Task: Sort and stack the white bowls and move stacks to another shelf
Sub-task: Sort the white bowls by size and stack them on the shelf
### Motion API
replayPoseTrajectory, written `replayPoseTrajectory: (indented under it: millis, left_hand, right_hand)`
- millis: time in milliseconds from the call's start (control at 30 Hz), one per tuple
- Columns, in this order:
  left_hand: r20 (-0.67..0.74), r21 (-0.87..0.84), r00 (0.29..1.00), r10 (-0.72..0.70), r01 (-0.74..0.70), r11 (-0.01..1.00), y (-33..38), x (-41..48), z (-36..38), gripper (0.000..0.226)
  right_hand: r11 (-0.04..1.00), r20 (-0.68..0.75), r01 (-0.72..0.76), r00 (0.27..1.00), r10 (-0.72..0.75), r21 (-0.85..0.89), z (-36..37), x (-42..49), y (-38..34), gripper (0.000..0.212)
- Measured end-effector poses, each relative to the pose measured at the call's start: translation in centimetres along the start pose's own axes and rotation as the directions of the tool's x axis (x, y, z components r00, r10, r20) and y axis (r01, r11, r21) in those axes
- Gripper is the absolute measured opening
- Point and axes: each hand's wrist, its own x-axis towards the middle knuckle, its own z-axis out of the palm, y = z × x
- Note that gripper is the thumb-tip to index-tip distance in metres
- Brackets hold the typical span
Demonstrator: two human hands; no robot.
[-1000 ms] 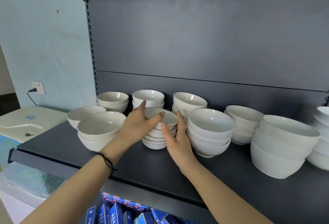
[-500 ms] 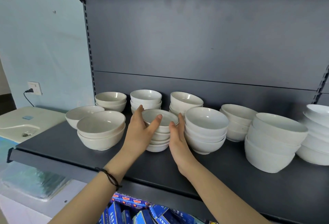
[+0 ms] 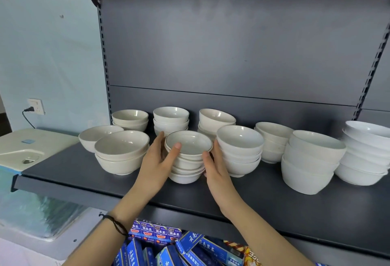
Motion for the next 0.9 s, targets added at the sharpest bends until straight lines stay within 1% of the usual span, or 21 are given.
replayPoseTrajectory:
  millis: [67,100,167,233,267,333,367,433,500,533,633,700,767,900]
  left_hand:
    - [0.01,-0.061,1.0,0.015,-0.015,0.998,-0.6,-0.7,0.0,0.06]
    - [0.026,-0.086,0.999,0.026,-0.023,0.996,-0.8,-1.1,0.1,0.056]
    - [0.06,-0.09,0.998,0.038,-0.032,0.995,-1.0,-1.6,0.4,0.065]
    - [0.094,-0.075,0.994,0.054,-0.047,0.996,-1.0,-1.9,0.6,0.077]
    - [0.103,-0.078,0.993,0.06,-0.052,0.996,-1.1,-2.0,0.7,0.084]
    - [0.095,-0.06,0.993,0.066,-0.06,0.996,-1.1,-2.1,0.9,0.094]
    - [0.074,-0.044,0.994,0.074,-0.071,0.996,-1.0,-2.3,1.0,0.094]
    - [0.03,-0.026,0.993,0.111,-0.11,0.994,-1.0,-2.6,1.1,0.086]
    - [0.007,-0.02,0.993,0.114,-0.114,0.993,-1.2,-2.6,1.2,0.087]
    - [0.012,-0.03,0.995,0.103,-0.102,0.994,-1.2,-2.6,1.2,0.091]
    - [0.049,-0.062,0.998,0.03,-0.027,0.998,-1.9,-2.2,1.1,0.107]
    - [0.069,-0.061,0.997,-0.023,0.027,0.998,-1.9,-2.1,1.0,0.114]
    - [0.084,-0.036,0.996,-0.031,0.034,0.999,-1.9,-2.2,1.0,0.113]
    - [0.102,-0.026,0.993,-0.051,0.054,0.998,-1.9,-2.3,0.9,0.108]
  right_hand:
    - [0.997,-0.081,0.028,0.996,-0.034,-0.072,-0.6,-1.3,-0.2,0.039]
    - [0.993,-0.163,0.048,0.984,-0.066,-0.109,-0.9,-2.1,-0.4,0.029]
    - [0.979,-0.342,0.122,0.924,-0.172,-0.162,-1.8,-3.5,-0.5,0.03]
    - [0.969,-0.467,0.158,0.854,-0.23,-0.189,-2.9,-3.8,-0.4,0.034]
    - [0.967,-0.504,0.151,0.831,-0.236,-0.205,-3.6,-3.6,-0.3,0.035]
    - [0.967,-0.532,0.099,0.82,-0.212,-0.233,-5.2,-3.2,-0.1,0.038]
    - [0.969,-0.533,0.06,0.826,-0.182,-0.238,-6.0,-3.1,0.0,0.04]
    - [0.969,-0.537,-0.003,0.833,-0.134,-0.247,-7.4,-3.1,0.3,0.045]
    - [0.97,-0.511,-0.035,0.854,-0.096,-0.242,-8.3,-3.1,0.7,0.057]
    - [0.97,-0.473,-0.046,0.878,-0.074,-0.237,-8.6,-3.1,0.8,0.067]
    - [0.961,-0.297,-0.037,0.954,-0.047,-0.272,-9.4,-2.0,1.2,0.104]
    - [0.964,-0.196,-0.008,0.98,-0.046,-0.266,-9.6,-0.9,1.3,0.123]
    - [0.97,-0.16,0.0,0.986,-0.04,-0.242,-9.5,0.0,1.3,0.126]
    - [0.961,-0.209,0.047,0.972,-0.106,-0.272,-9.6,1.0,2.0,0.117]
